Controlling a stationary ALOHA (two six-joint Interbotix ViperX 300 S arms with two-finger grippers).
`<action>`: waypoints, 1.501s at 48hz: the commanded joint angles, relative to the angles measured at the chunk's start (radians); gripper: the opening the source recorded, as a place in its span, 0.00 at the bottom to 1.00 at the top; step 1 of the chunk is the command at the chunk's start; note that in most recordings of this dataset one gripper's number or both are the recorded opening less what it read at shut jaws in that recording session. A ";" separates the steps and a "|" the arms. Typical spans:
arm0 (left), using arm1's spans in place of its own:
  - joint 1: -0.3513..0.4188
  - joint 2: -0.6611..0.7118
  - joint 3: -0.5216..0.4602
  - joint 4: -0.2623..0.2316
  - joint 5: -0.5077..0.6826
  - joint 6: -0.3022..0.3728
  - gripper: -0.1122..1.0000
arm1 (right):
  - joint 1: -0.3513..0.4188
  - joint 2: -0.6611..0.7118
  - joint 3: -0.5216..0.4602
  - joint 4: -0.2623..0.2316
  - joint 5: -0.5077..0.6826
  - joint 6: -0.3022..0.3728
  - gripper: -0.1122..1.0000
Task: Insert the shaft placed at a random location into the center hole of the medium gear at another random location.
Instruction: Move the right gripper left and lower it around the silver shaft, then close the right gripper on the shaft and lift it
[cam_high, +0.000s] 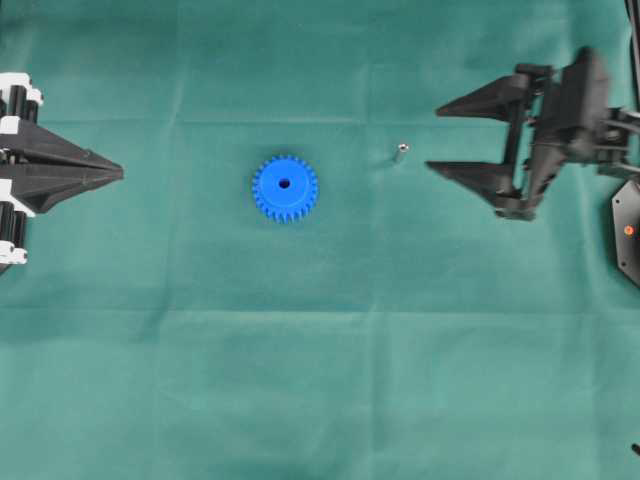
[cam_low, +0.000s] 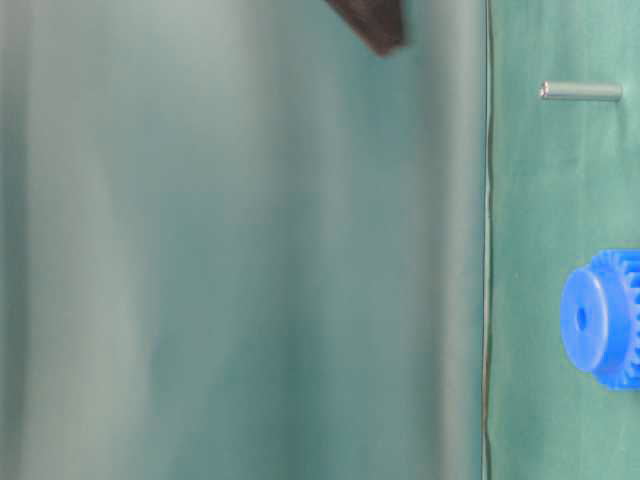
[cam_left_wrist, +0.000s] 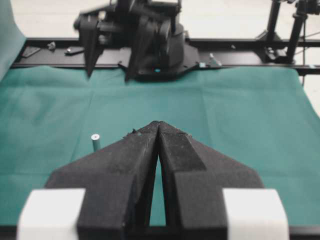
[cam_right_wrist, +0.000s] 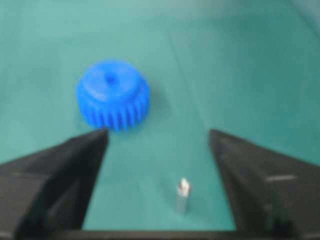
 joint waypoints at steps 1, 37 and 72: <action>0.002 0.005 -0.025 0.003 -0.003 -0.002 0.10 | -0.014 0.064 -0.026 0.002 -0.057 -0.005 0.91; 0.008 0.002 -0.025 0.002 0.018 0.000 0.10 | -0.063 0.390 -0.077 0.021 -0.236 -0.002 0.89; 0.032 0.000 -0.025 0.003 0.040 -0.002 0.10 | -0.063 0.416 -0.080 0.006 -0.249 -0.009 0.22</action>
